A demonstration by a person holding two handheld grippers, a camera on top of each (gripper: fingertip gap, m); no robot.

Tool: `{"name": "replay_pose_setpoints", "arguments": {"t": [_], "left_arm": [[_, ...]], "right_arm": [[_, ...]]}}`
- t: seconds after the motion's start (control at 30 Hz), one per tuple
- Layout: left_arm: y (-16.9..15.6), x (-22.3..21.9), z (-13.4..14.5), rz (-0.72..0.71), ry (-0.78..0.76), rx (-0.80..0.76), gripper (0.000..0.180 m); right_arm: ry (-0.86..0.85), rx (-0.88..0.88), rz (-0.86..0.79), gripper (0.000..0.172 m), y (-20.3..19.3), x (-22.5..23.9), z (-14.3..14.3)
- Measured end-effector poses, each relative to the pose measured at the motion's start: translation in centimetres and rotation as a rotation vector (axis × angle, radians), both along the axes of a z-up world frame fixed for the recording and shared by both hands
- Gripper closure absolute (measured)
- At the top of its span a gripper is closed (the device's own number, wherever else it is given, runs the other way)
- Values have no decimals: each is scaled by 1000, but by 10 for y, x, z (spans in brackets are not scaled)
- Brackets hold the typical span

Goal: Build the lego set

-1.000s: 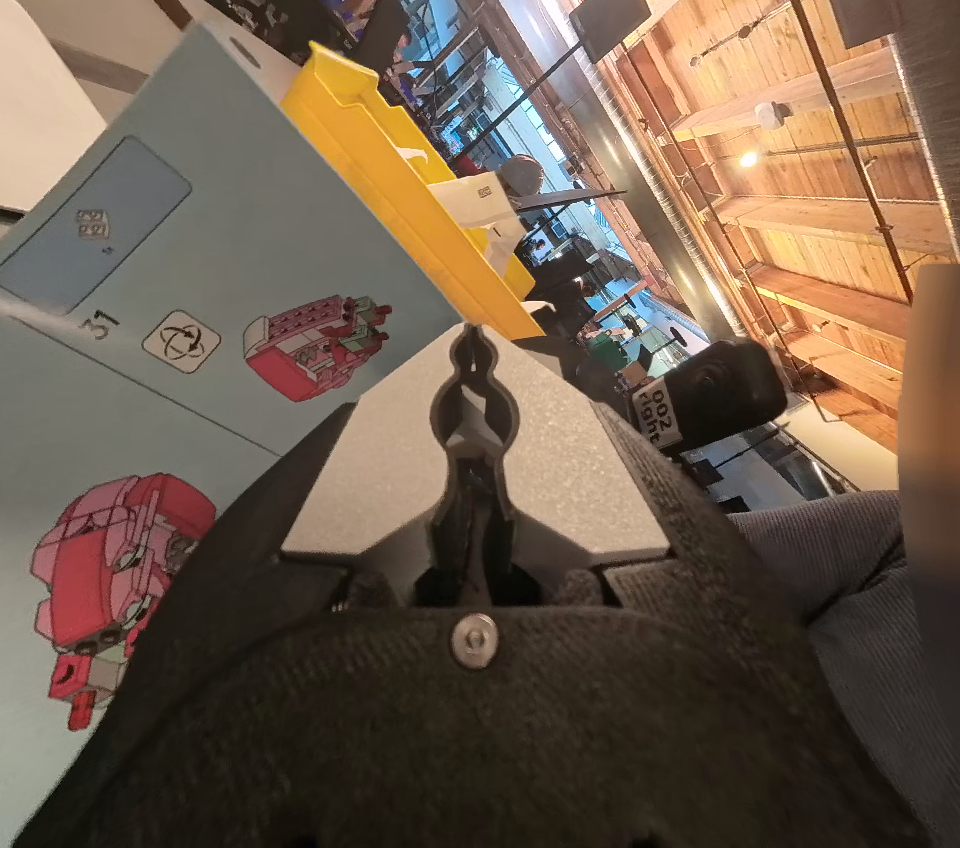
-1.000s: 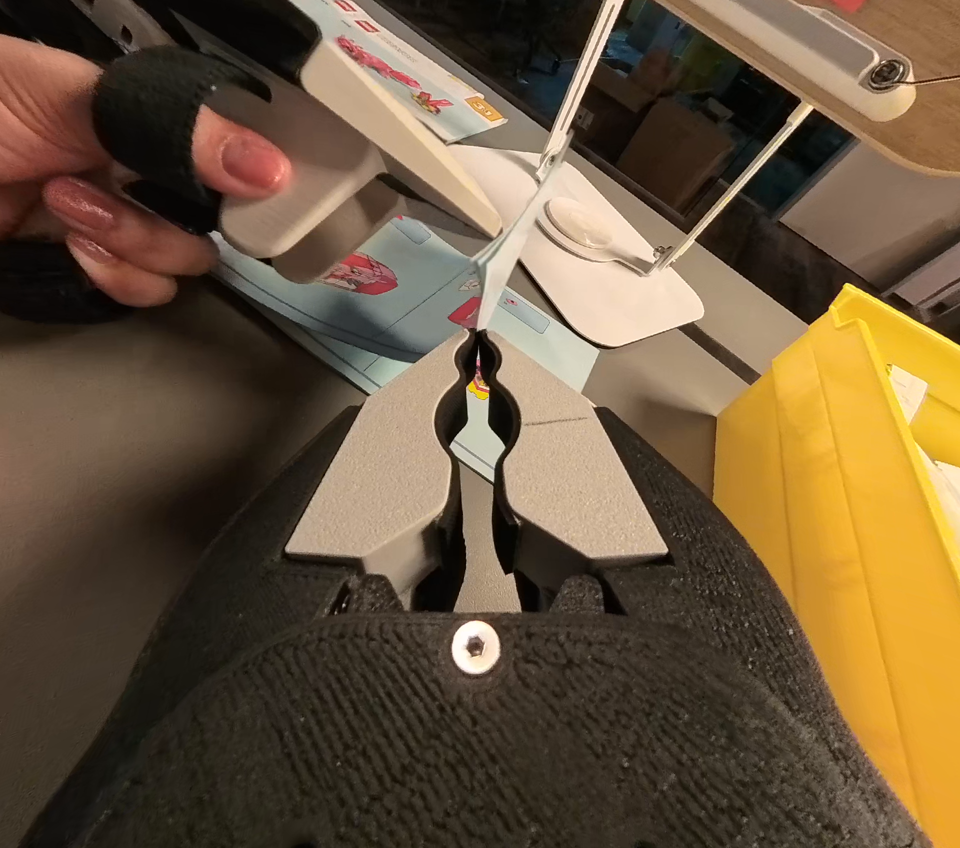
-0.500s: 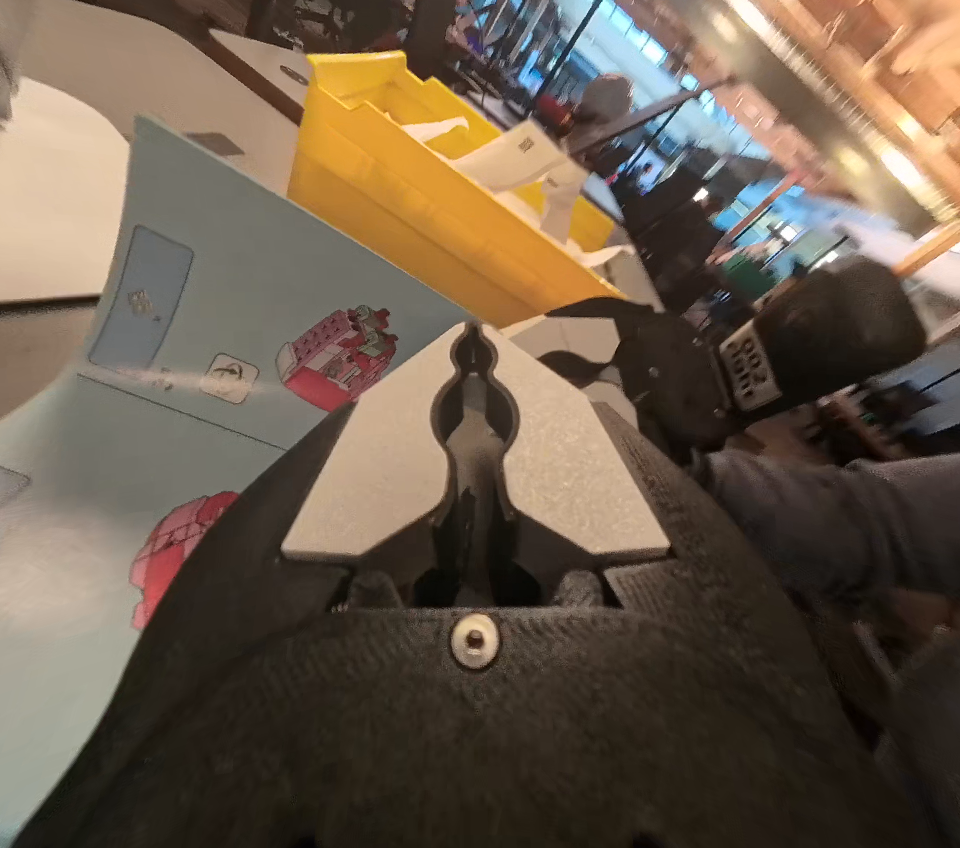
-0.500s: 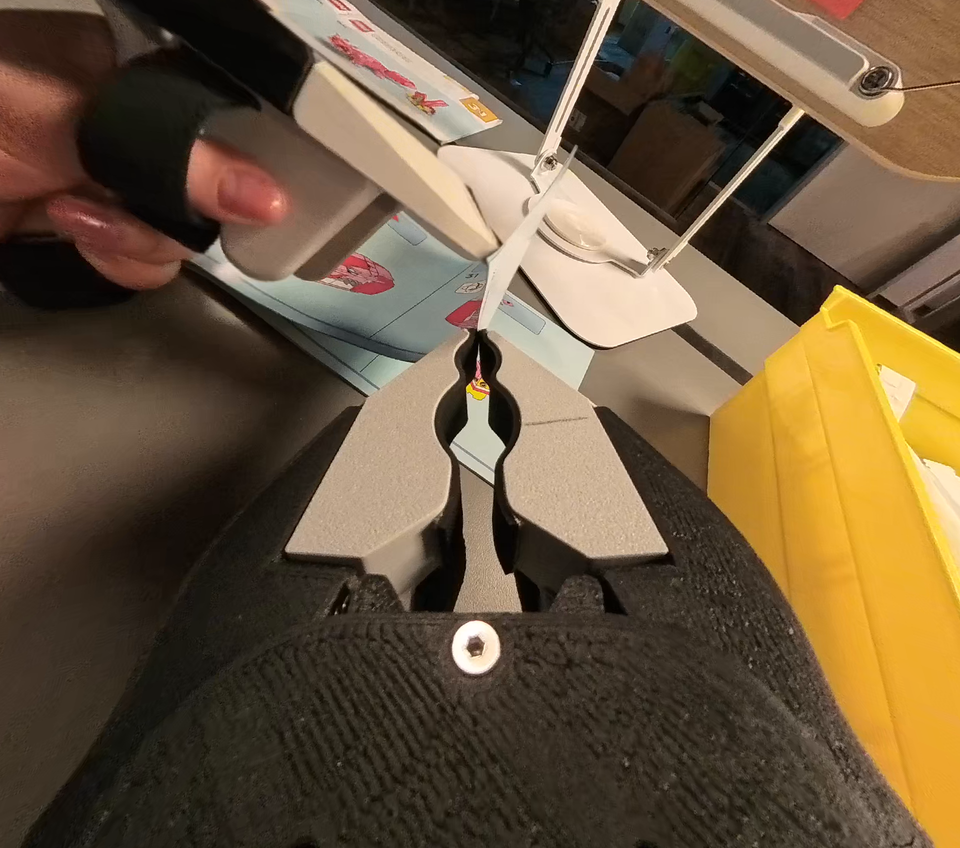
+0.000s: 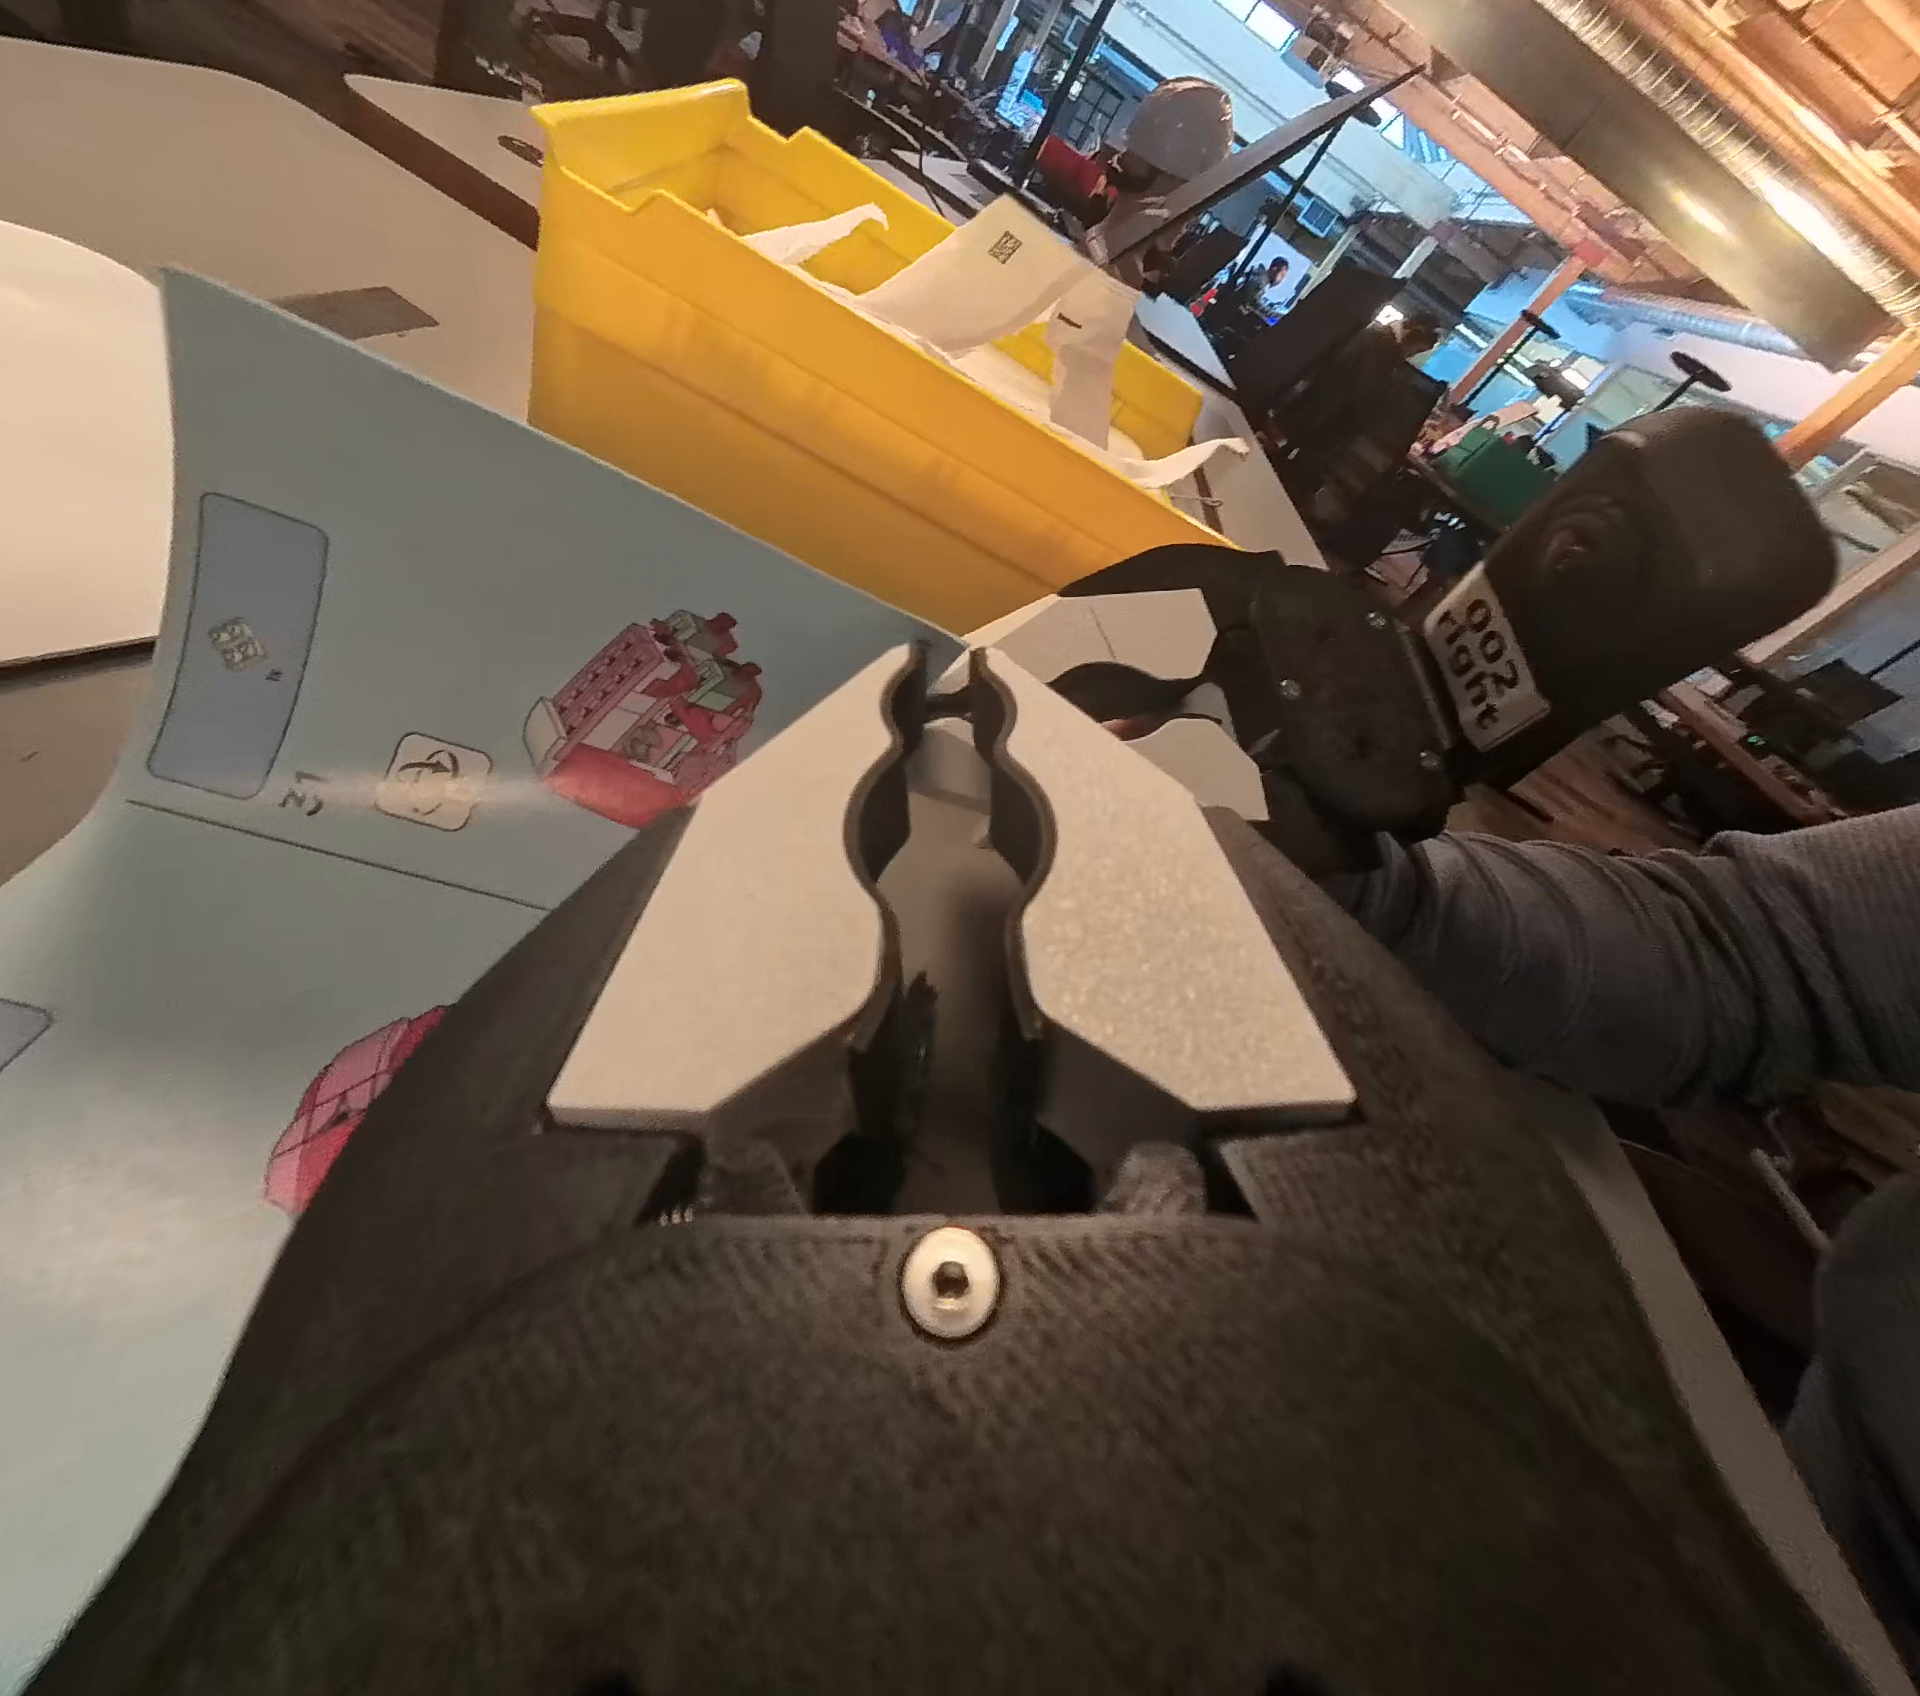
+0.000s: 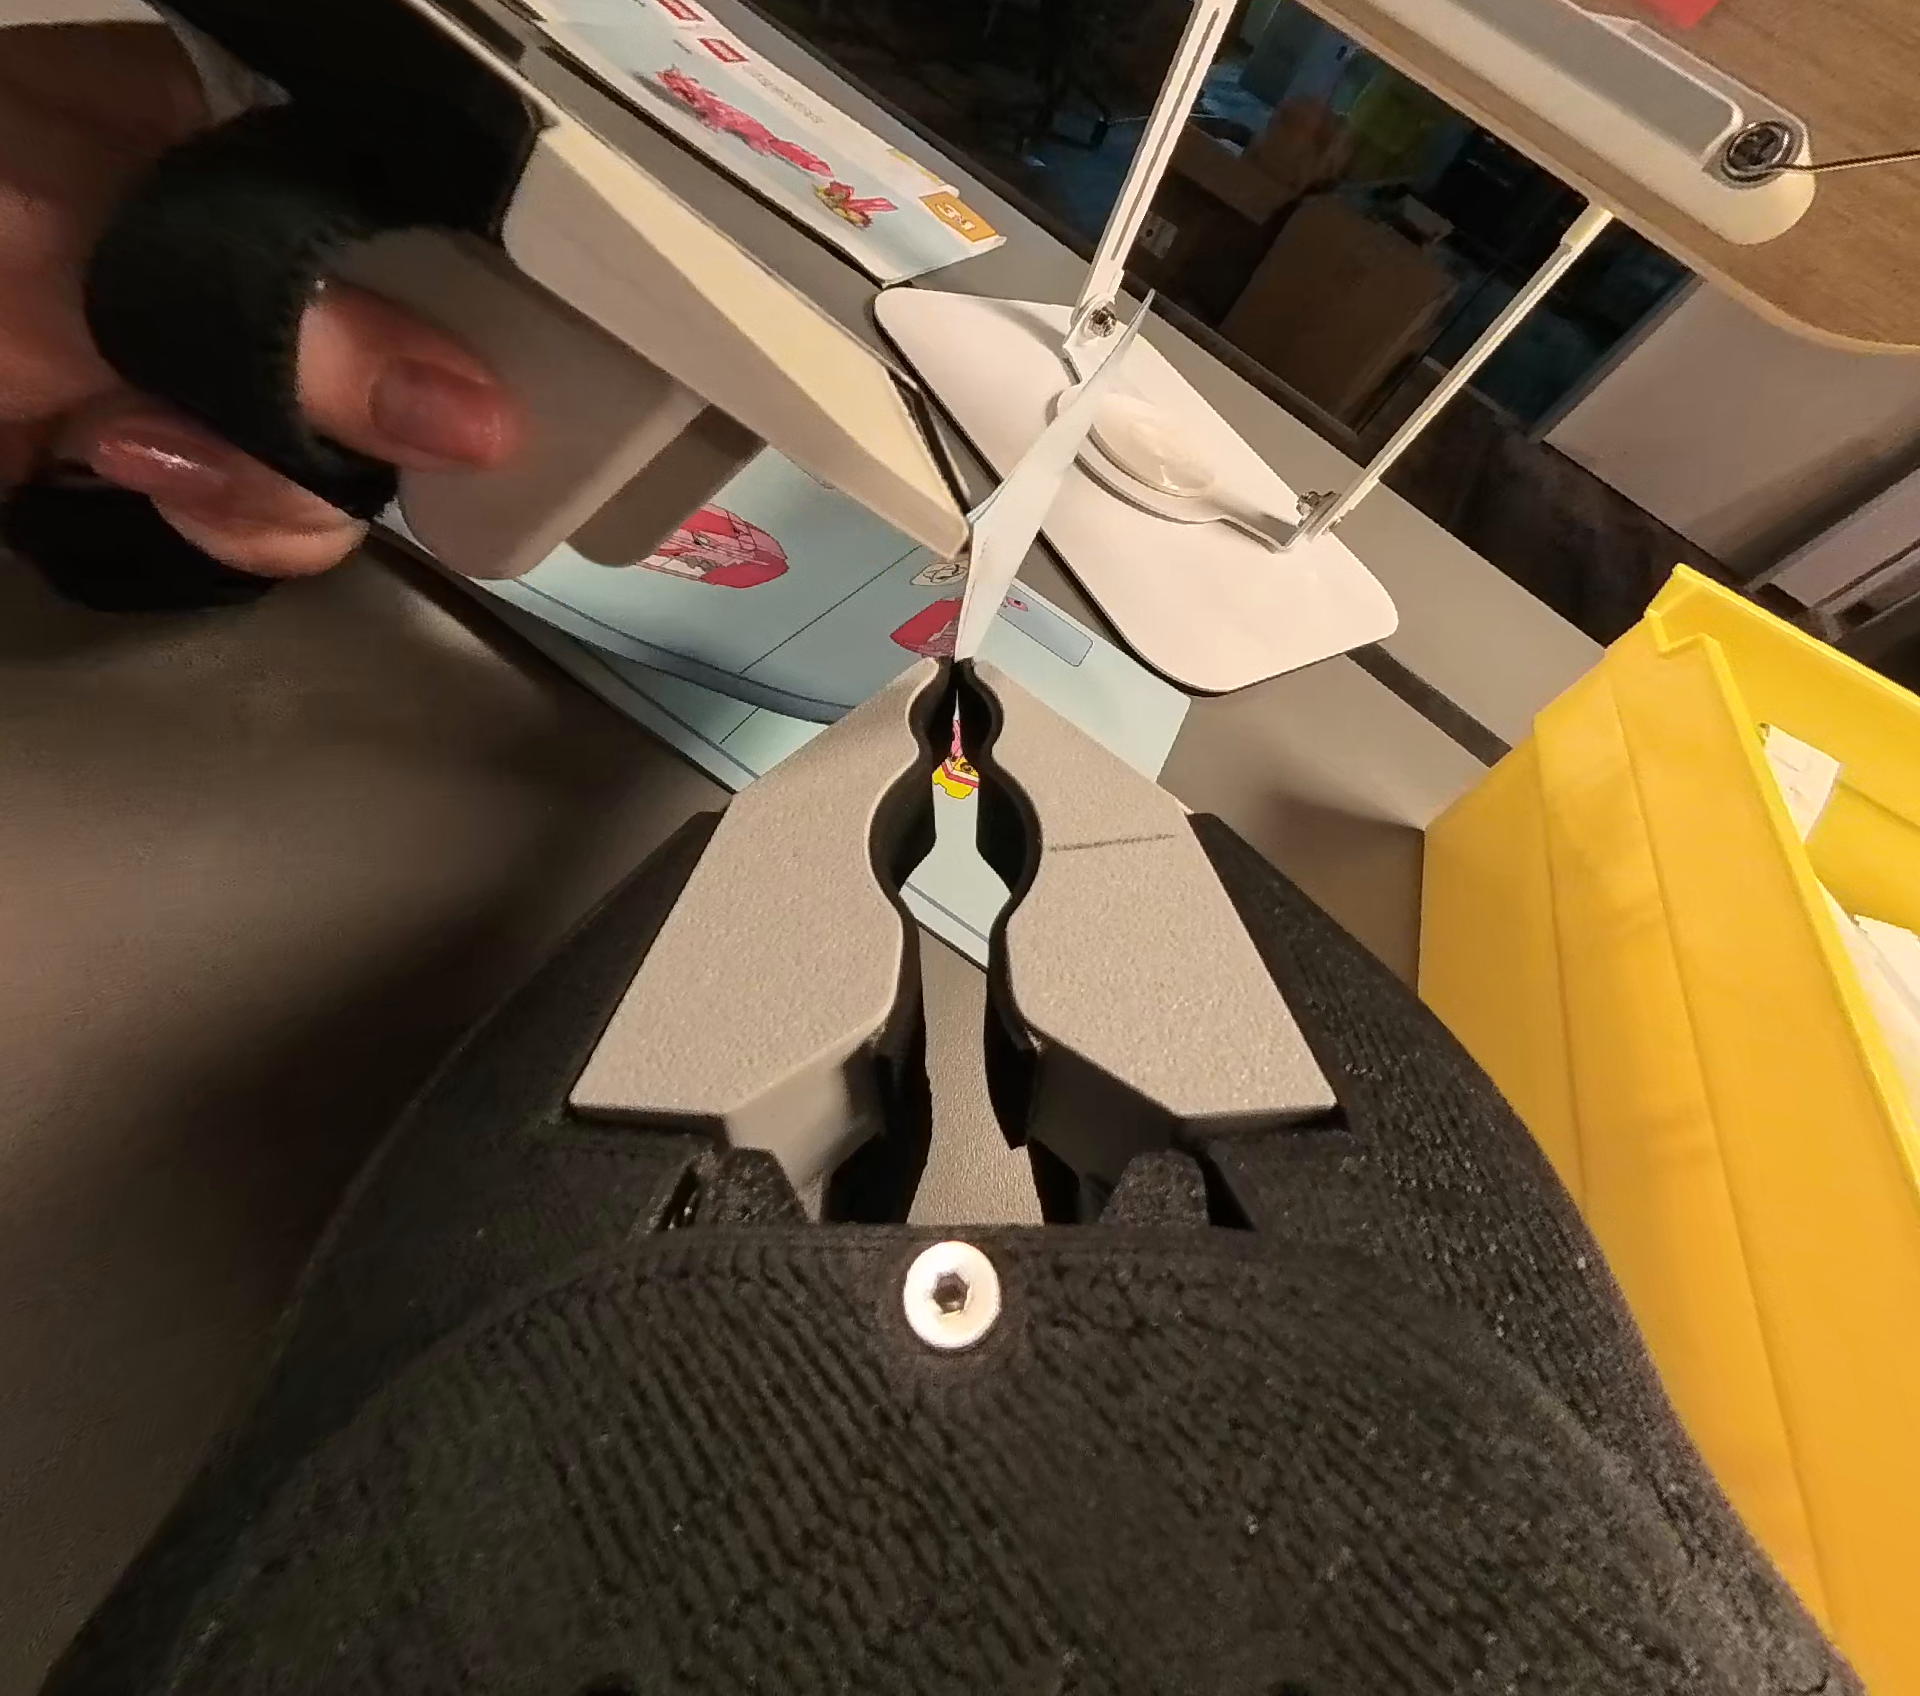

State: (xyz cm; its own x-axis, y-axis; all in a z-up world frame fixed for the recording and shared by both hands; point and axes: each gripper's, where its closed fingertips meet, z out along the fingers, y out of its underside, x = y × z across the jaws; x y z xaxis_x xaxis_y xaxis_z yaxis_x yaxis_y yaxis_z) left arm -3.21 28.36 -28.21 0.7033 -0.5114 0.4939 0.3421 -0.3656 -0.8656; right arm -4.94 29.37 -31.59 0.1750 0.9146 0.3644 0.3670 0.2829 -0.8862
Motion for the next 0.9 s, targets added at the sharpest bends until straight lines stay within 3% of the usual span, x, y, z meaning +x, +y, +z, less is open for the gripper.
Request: {"name": "replay_pose_setpoints", "arguments": {"t": [0.53,0.7,0.9], "left_arm": [[2,-4,-1,10,-69,-29,180],[2,-5,3,9,-88,-18,162],[3,-6,0,19,-79,-27,170]], "right_arm": [[-2,0,0,172,0,0,0],[-3,0,0,172,0,0,0],[-5,1,0,172,0,0,-1]]}}
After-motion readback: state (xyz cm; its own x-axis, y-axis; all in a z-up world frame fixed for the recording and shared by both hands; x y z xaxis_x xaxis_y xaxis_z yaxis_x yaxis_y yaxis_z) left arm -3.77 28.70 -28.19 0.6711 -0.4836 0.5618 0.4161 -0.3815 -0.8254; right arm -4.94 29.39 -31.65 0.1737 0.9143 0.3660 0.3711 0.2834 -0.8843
